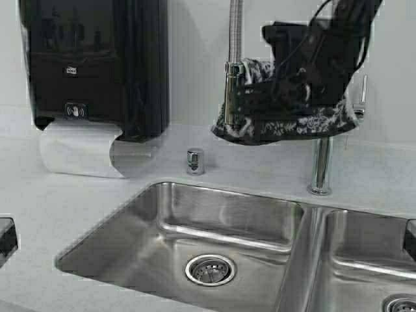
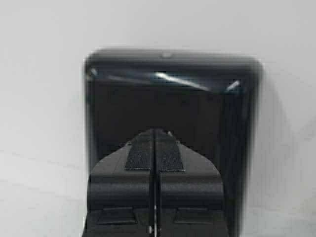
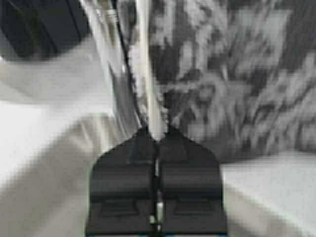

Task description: Get the cloth and wipe up the spill under the wine glass

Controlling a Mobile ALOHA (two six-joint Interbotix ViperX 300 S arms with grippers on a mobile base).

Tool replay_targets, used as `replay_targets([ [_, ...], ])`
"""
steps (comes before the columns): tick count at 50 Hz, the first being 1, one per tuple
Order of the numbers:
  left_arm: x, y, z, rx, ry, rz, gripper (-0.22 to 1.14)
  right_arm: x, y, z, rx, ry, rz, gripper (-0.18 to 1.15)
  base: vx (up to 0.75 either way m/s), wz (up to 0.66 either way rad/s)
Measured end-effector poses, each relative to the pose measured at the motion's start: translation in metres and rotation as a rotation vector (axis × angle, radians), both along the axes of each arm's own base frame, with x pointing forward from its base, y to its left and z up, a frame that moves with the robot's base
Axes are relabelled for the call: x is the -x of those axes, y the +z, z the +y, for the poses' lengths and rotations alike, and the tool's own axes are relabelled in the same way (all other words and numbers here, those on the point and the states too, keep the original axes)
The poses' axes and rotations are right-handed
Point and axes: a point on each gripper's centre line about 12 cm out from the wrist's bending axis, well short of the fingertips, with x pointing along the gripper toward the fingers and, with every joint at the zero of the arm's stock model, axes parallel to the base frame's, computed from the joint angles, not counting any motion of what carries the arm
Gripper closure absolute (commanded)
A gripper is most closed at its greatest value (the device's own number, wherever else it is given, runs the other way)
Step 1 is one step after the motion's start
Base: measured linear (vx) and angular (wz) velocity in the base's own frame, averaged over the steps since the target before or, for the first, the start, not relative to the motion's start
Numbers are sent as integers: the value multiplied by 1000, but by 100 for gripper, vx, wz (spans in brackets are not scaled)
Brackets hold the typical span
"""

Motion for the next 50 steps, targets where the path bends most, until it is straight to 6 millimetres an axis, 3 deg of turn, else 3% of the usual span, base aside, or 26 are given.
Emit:
replay_targets([
  [17, 3, -2, 0, 17, -3, 5, 89, 16, 137, -6, -23, 41, -254, 91, -1, -2],
  [36, 2, -4, 0, 17, -3, 21, 89, 28, 275, -7, -27, 72, -445, 91, -4, -7],
  [43, 2, -5, 0, 17, -3, 23, 89, 43, 315, -13, -46, 85, -480, 91, -6, -6],
  [50, 2, -5, 0, 17, -3, 23, 89, 61, 337, -20, -58, 99, -493, 91, -7, -5],
])
